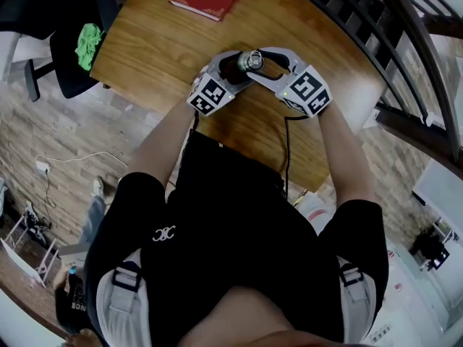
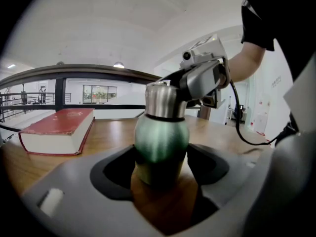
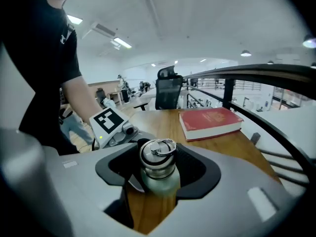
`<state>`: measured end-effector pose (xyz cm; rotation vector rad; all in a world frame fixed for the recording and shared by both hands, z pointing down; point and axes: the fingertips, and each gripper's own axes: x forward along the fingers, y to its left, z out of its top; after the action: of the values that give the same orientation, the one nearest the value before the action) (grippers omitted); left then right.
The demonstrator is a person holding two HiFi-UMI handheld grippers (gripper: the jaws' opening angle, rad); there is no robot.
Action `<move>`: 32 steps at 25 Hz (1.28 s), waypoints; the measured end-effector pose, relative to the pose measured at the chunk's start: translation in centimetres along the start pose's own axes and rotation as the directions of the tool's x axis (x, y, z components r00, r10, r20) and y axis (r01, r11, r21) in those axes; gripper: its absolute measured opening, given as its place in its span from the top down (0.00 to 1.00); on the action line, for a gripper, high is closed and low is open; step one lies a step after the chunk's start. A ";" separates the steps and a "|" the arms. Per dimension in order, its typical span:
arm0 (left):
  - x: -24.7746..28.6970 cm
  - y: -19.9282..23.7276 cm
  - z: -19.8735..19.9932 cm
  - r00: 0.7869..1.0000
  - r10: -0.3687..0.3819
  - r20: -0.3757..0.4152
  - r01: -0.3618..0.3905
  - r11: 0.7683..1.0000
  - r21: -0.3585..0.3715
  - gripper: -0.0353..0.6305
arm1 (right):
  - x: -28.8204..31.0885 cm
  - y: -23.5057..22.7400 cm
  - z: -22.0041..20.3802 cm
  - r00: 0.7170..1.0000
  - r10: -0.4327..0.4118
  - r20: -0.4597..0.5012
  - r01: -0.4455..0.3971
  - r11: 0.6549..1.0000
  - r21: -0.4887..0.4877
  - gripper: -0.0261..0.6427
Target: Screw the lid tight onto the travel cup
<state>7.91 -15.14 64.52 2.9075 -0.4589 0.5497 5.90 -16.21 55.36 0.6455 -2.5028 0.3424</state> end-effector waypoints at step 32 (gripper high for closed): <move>0.1 0.0 -0.1 0.999 -0.034 -0.017 0.034 0.999 -0.014 0.37 | -1.6 -0.4 -0.7 0.888 -0.457 0.040 0.416 0.839 0.351 0.60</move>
<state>7.94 -15.19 64.65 2.8896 -0.4079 0.5647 7.61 -15.72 55.12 1.3870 -2.3295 0.5716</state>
